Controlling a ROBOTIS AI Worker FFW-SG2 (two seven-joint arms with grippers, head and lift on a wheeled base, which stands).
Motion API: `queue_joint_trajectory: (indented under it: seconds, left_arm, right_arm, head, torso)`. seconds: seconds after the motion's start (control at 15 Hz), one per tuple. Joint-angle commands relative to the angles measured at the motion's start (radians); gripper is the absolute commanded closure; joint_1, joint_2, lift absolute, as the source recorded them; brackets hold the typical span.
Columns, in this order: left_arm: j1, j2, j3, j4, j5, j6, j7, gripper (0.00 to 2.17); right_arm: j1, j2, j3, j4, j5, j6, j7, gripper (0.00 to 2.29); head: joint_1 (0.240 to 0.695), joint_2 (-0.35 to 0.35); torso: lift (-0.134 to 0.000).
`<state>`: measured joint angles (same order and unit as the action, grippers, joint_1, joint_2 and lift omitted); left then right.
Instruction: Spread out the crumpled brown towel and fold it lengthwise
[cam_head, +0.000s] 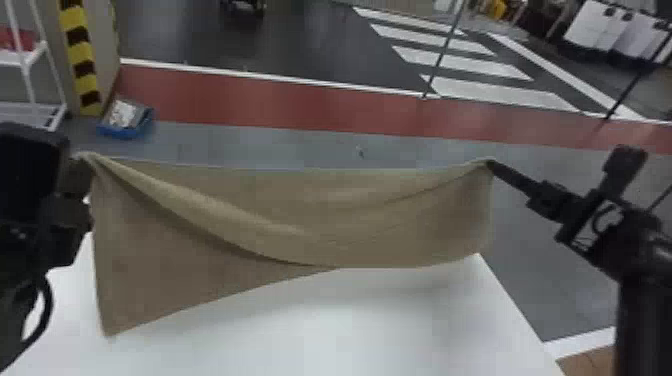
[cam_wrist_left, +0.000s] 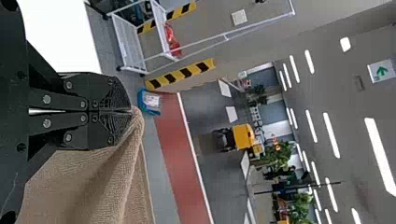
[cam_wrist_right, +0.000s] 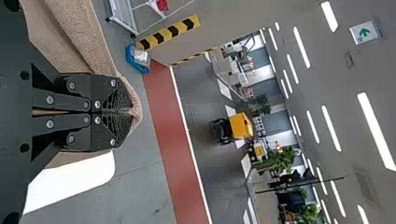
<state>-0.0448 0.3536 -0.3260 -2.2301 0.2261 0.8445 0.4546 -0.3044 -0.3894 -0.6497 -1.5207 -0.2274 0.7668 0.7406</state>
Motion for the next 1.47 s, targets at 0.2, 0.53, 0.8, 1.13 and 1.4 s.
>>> queue_joint_trajectory:
  seconds: [0.2, 0.53, 0.8, 1.13, 1.4]
  left_arm:
    - [-0.288, 0.012, 0.015, 0.330, 0.131, -0.317, -0.113, 1.42]
    - [-0.331, 0.033, -0.010, 0.461, 0.136, -0.557, -0.171, 1.42]
    - [-0.017, 0.039, 0.064, 0.380, 0.099, -0.698, -0.171, 1.42]
    - [0.267, 0.021, 0.061, 0.363, -0.001, -0.818, -0.149, 1.42]
    - [0.382, 0.021, 0.051, 0.366, -0.040, -0.867, -0.126, 1.42]
  right_arm:
    - [-0.286, 0.009, 0.208, 0.248, 0.005, -0.120, -0.095, 1.30]
    - [-0.366, 0.009, 0.251, 0.392, -0.030, -0.215, -0.078, 1.30]
    - [-0.068, -0.022, 0.196, 0.257, -0.102, -0.212, 0.010, 1.30]
    - [0.199, -0.034, 0.004, 0.172, -0.124, -0.212, 0.184, 1.30]
    - [0.285, -0.045, -0.110, 0.186, -0.138, -0.258, 0.247, 1.30]
  head:
    - [0.499, -0.274]
    - [0.359, -0.227]
    - [0.420, -0.211]
    - [0.634, -0.253]
    - [0.695, -0.343]
  torso:
    - [-0.124]
    - [-0.124]
    - [-0.124]
    - [-0.124]
    - [-0.124]
